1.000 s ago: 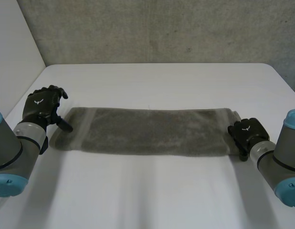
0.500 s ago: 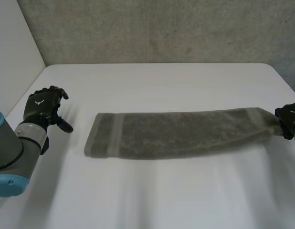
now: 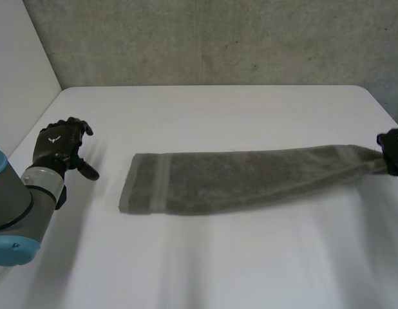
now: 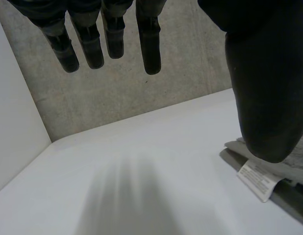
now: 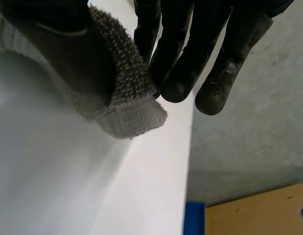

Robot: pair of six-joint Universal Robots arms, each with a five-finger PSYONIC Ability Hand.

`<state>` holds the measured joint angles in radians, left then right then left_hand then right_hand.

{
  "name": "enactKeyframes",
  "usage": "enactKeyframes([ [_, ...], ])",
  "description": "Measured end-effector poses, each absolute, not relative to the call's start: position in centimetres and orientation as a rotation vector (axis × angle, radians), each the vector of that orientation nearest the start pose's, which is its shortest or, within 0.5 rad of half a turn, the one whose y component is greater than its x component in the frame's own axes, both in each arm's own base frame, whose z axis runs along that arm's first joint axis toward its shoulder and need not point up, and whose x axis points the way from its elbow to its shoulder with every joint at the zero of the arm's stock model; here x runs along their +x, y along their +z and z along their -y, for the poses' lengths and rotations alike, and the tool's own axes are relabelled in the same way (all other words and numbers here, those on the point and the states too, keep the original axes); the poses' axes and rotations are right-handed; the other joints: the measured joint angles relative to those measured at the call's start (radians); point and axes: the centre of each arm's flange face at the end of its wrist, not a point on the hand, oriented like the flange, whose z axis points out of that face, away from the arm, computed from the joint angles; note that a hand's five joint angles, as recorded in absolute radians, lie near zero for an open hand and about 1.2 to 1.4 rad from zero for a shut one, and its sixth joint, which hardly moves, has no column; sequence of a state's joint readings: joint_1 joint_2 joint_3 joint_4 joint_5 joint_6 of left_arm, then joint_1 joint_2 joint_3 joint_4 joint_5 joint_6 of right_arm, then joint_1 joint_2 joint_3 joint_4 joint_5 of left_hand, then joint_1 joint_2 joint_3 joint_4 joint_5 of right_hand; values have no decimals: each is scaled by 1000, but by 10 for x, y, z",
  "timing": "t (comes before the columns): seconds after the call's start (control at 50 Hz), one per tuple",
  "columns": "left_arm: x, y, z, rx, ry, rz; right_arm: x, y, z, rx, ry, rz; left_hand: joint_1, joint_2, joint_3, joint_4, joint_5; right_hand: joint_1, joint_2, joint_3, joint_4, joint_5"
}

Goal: Fold the towel.

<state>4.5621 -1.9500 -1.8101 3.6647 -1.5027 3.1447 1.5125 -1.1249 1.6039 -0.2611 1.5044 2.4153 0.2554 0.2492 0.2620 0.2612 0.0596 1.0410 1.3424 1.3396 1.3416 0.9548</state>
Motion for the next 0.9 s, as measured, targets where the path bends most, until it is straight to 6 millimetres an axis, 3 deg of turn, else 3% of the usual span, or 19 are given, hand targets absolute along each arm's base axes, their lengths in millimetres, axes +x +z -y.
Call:
enactKeyframes([
  [0.04,-188,161,323,262,-2205,-2428,126,179,373,-1031,-2195,-2617,0,0,0,0,0,0,0,0,0,0],
  [0.1,-188,160,323,261,-2204,-2429,160,197,368,-1097,-2266,-2479,0,0,0,0,0,0,0,0,0,0],
  [0.16,-188,160,323,260,-2203,-2429,217,216,350,-1192,-2330,-2268,0,0,0,0,0,0,0,8,0,0],
  [0.18,-188,160,323,260,-2203,-2429,227,218,346,-1205,-2336,-2236,0,0,0,0,0,0,0,9,0,0],
  [0.24,-187,160,323,259,-2203,-2428,291,227,315,-1291,-2350,-2022,0,-1,0,0,-1,0,0,10,1,0],
  [0.26,-187,160,323,259,-2203,-2428,302,227,309,-1307,-2346,-1986,0,-1,0,0,-1,0,1,10,1,0],
  [0.36,-187,161,323,259,-2206,-2425,395,210,247,-1436,-2260,-1708,0,-1,0,0,-1,0,1,11,3,0],
  [0.44,-187,161,323,259,-2206,-2425,435,185,213,-1515,-2179,-1600,0,-1,0,0,-1,0,1,11,4,0],
  [0.48,-187,161,324,260,-2208,-2424,452,167,194,-1561,-2127,-1554,0,-1,0,0,-1,45,-137,-126,-132,-2],
  [0.5,-187,161,324,260,-2209,-2423,456,162,190,-1572,-2114,-1545,0,-1,0,0,-1,-2,-217,-206,-210,-56],
  [0.58,-187,162,324,261,-2217,-2415,470,143,174,-1613,-2063,-1512,0,-1,0,0,-1,-616,-901,-879,-863,-720],
  [0.62,-187,162,324,261,-2220,-2412,471,142,173,-1614,-2057,-1511,0,-1,0,0,-1,-728,-1037,-1026,-1020,-856],
  [0.78,-188,162,325,262,-2223,-2409,450,172,200,-1545,-2097,-1594,0,-1,0,0,-1,-803,-1087,-1092,-1083,-896],
  [0.9,-189,162,323,273,-2223,-2415,406,197,234,-1421,-2071,-1772,0,-1,0,0,-1,-804,-1087,-1093,-1083,-896],
])
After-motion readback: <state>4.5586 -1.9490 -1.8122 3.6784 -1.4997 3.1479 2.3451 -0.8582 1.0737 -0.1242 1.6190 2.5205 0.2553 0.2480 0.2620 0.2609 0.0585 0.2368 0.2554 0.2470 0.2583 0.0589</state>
